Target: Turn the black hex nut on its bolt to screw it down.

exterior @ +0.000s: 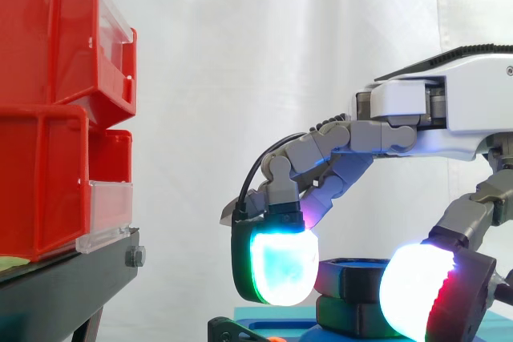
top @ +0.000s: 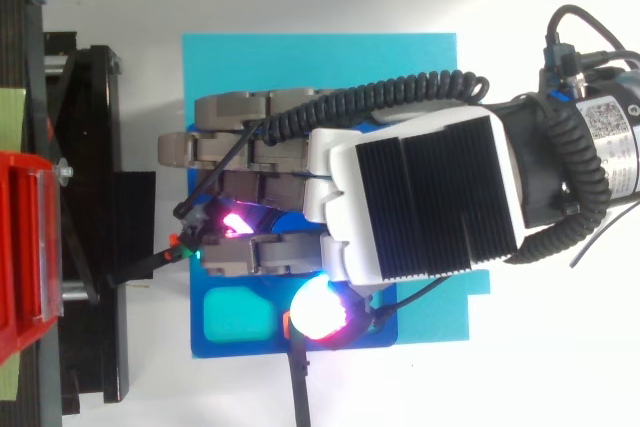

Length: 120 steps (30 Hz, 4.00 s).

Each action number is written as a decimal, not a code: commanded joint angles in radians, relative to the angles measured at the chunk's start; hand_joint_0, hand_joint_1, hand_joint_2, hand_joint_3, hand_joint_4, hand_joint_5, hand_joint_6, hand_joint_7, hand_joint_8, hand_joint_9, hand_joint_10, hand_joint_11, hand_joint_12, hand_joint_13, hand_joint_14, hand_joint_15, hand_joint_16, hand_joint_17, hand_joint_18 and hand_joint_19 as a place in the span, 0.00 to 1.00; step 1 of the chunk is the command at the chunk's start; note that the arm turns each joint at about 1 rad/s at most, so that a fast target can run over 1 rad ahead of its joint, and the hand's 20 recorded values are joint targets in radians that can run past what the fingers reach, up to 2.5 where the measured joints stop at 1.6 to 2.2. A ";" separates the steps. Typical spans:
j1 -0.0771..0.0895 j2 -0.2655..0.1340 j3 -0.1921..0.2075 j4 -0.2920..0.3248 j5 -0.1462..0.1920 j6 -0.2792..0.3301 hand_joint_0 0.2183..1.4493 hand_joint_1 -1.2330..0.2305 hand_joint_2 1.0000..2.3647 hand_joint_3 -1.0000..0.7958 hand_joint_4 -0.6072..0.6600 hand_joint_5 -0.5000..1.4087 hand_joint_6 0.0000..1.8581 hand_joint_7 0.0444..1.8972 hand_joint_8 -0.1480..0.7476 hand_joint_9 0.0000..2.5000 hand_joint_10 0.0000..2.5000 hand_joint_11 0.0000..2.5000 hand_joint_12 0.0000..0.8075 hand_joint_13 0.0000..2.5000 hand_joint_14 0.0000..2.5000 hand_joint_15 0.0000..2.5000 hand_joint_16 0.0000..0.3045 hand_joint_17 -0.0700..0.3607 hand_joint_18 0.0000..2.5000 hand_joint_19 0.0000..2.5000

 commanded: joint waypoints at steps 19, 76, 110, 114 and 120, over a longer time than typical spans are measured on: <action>0.000 0.000 0.000 -0.008 0.000 0.002 0.29 0.36 0.01 0.45 0.64 0.20 0.39 0.57 0.46 0.29 0.00 0.03 0.44 0.15 0.00 0.00 0.15 0.40 0.11 0.14; -0.012 0.064 0.173 -0.416 -0.011 0.022 0.19 0.56 0.00 0.28 0.71 0.18 0.27 0.50 0.49 0.27 0.00 0.02 0.51 0.16 0.00 0.00 0.19 0.46 0.14 0.14; 0.002 0.374 -0.327 -0.129 0.092 0.442 0.20 0.55 0.00 0.28 0.71 0.18 0.27 0.49 0.48 0.28 0.00 0.01 0.50 0.17 0.00 0.00 0.18 0.45 0.14 0.14; 0.005 0.374 -0.327 -0.105 0.097 0.476 0.20 0.55 0.00 0.28 0.71 0.18 0.27 0.49 0.49 0.28 0.00 0.01 0.50 0.17 0.00 0.00 0.18 0.45 0.14 0.14; 0.006 0.374 -0.327 -0.103 0.097 0.511 0.20 0.55 0.00 0.28 0.70 0.18 0.27 0.49 0.48 0.28 0.00 0.02 0.50 0.16 0.00 0.00 0.18 0.45 0.14 0.14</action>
